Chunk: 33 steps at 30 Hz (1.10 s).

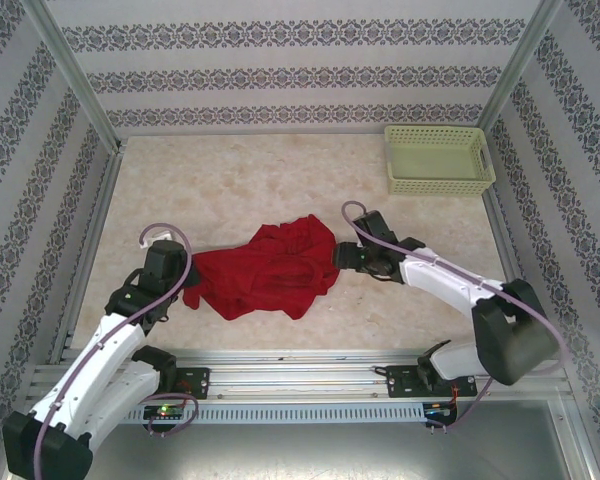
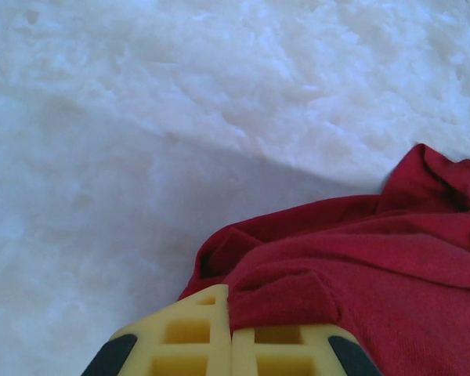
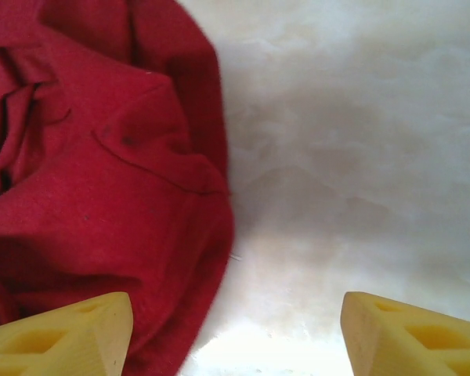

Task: Fold the inside-out t-shirt

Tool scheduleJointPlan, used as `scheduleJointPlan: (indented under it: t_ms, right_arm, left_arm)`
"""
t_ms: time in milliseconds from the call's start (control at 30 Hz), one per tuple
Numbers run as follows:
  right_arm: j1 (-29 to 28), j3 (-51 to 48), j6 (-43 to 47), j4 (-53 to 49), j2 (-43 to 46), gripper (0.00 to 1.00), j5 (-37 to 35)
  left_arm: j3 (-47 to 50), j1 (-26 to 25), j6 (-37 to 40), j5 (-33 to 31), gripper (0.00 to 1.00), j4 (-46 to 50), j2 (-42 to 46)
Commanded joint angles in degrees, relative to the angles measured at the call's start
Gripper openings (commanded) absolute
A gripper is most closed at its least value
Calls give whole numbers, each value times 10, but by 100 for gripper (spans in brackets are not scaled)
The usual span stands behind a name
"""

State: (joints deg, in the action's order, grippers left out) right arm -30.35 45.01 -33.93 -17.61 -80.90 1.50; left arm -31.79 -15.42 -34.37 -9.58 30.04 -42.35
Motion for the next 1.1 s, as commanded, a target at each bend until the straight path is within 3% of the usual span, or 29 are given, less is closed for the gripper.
scheduleJointPlan:
  t_ms: [0, 200, 300, 467, 733, 933, 1067]
  right_arm:
    - [-23, 30, -24, 8, -38, 70, -1]
    - [-27, 42, -57, 17, -80, 65, 6]
    - [-25, 47, -61, 42, -100, 59, 63]
    - [-24, 61, -65, 40, -123, 36, 76]
    - [-31, 109, -7, -50, -77, 8, -14]
    - [-19, 133, 25, -113, -26, 0, -59]
    - [-10, 165, 36, -157, 44, 0, -99]
  left_arm:
    - [6, 14, -29, 16, 0, -3, 8]
    - [8, 17, -25, 28, 0, -8, 0]
    - [8, 18, -24, 32, 0, -11, -1]
    - [8, 19, -24, 39, 0, -16, -2]
    - [-20, 20, 7, 102, 0, -35, -44]
    - [-77, 19, 29, 114, 0, -21, -64]
    - [-159, 19, 44, 117, 0, -21, -85]
